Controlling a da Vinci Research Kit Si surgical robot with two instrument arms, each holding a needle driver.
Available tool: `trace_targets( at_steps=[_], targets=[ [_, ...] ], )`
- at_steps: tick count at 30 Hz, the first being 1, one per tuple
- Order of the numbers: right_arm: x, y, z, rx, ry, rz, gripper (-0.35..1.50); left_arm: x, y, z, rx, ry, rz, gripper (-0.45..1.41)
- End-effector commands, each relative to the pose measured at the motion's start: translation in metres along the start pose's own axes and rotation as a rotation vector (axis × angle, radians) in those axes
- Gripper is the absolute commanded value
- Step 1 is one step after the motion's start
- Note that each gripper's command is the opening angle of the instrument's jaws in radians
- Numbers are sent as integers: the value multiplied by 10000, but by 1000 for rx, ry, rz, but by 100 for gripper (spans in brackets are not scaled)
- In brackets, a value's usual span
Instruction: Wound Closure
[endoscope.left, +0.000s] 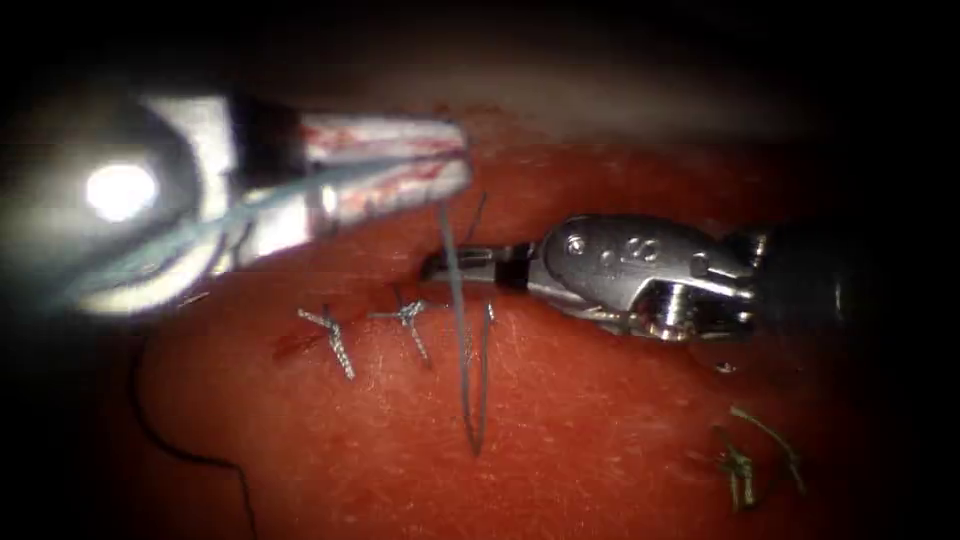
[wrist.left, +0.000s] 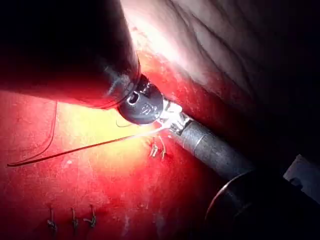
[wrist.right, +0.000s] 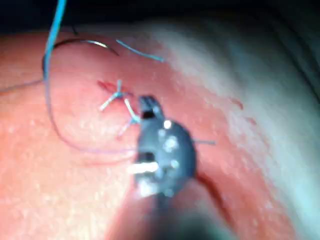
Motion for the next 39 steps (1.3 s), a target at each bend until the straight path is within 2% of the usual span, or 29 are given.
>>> trace_targets(
  at_steps=[1, 4, 16, 18, 19, 22, 28, 31, 32, 33, 39],
  targets=[
    [-3, -5, 12, 15, 13, -3, -35, -7, 5, 10, -6, 6, 2, -35],
    [-2, -7, 16, 31, 37, -8, -35, -13, 3, 17, -8, 15, 7, -35],
    [-1, -15, 23, 88, 166, -20, -35, -92, 21, 89, -18, 74, 3, -35],
    [-1, -17, 23, 92, 172, -20, -35, -99, 21, 94, -31, 78, -1, -35],
    [-1, -22, 24, 97, 196, -26, -35, -115, 22, 106, -62, 81, 2, -35],
    [1, -26, 24, 104, 228, -20, -35, -132, 26, 117, -92, 94, -3, -35],
    [4, -30, 36, 117, 297, 5, -35, -142, 27, 124, -117, 110, -18, -35],
    [9, -35, 40, 146, 367, 31, -35, -145, 26, 128, -125, 115, -22, -35],
    [10, -35, 40, 146, 381, 39, -33, -146, 26, 130, -123, 114, -20, -35],
    [11, -36, 39, 149, 398, 46, -21, -148, 26, 131, -125, 114, -30, -35],
    [12, -34, 27, 135, 469, 91, 15, -165, 32, 143, -123, 112, -45, -35]
  ],
)
